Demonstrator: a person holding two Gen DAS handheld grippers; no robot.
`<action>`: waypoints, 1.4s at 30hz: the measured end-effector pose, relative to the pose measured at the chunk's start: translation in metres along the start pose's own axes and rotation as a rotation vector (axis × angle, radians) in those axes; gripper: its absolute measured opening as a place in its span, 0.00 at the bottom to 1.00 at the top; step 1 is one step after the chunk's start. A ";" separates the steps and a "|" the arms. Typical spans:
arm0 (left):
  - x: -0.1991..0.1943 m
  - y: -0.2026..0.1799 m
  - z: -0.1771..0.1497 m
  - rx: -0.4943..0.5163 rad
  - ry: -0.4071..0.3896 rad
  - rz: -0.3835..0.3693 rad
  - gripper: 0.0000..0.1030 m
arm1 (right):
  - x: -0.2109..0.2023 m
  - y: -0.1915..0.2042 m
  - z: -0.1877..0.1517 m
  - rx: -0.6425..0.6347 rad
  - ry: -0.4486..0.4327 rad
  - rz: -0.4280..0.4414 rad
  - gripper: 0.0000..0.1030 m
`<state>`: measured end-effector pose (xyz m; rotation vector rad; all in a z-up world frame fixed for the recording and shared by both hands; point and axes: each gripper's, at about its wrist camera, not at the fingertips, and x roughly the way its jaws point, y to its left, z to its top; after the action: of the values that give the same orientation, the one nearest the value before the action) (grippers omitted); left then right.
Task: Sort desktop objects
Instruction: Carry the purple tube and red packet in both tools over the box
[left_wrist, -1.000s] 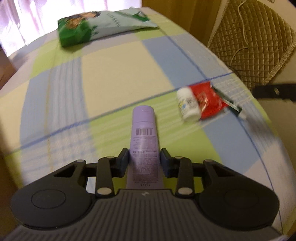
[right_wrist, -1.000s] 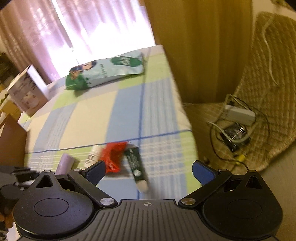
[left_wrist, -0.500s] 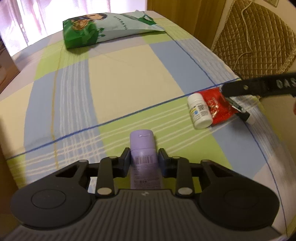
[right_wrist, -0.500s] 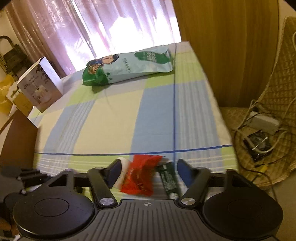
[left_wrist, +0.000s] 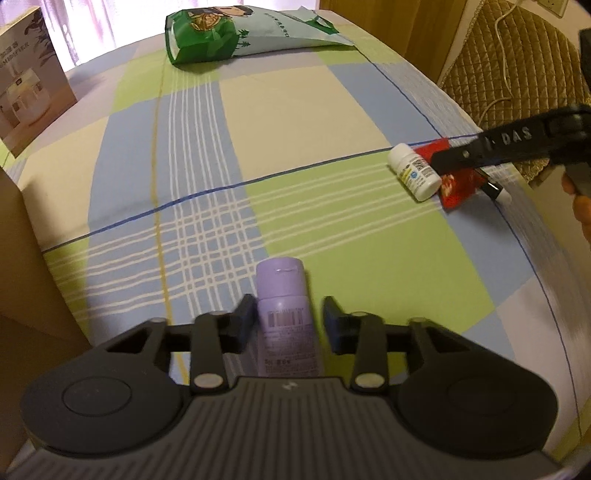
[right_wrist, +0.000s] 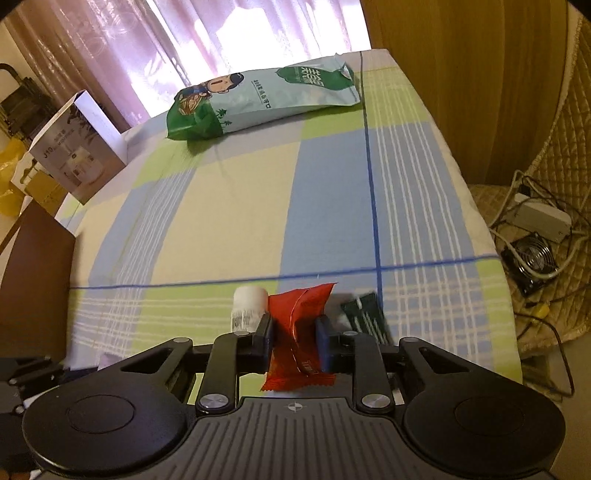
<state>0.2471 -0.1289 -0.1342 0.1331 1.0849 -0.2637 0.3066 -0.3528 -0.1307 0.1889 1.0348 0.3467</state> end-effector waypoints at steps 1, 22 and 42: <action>0.001 -0.001 0.001 0.005 -0.002 0.002 0.39 | -0.005 0.002 -0.004 0.007 -0.004 0.000 0.26; -0.066 0.022 -0.032 -0.023 -0.036 -0.046 0.24 | -0.059 0.042 -0.071 0.072 0.037 0.071 0.26; -0.164 0.101 -0.088 -0.157 -0.151 0.015 0.24 | -0.057 0.169 -0.078 -0.096 0.026 0.187 0.26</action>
<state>0.1277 0.0130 -0.0320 -0.0191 0.9505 -0.1710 0.1809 -0.2177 -0.0711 0.1958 1.0266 0.5679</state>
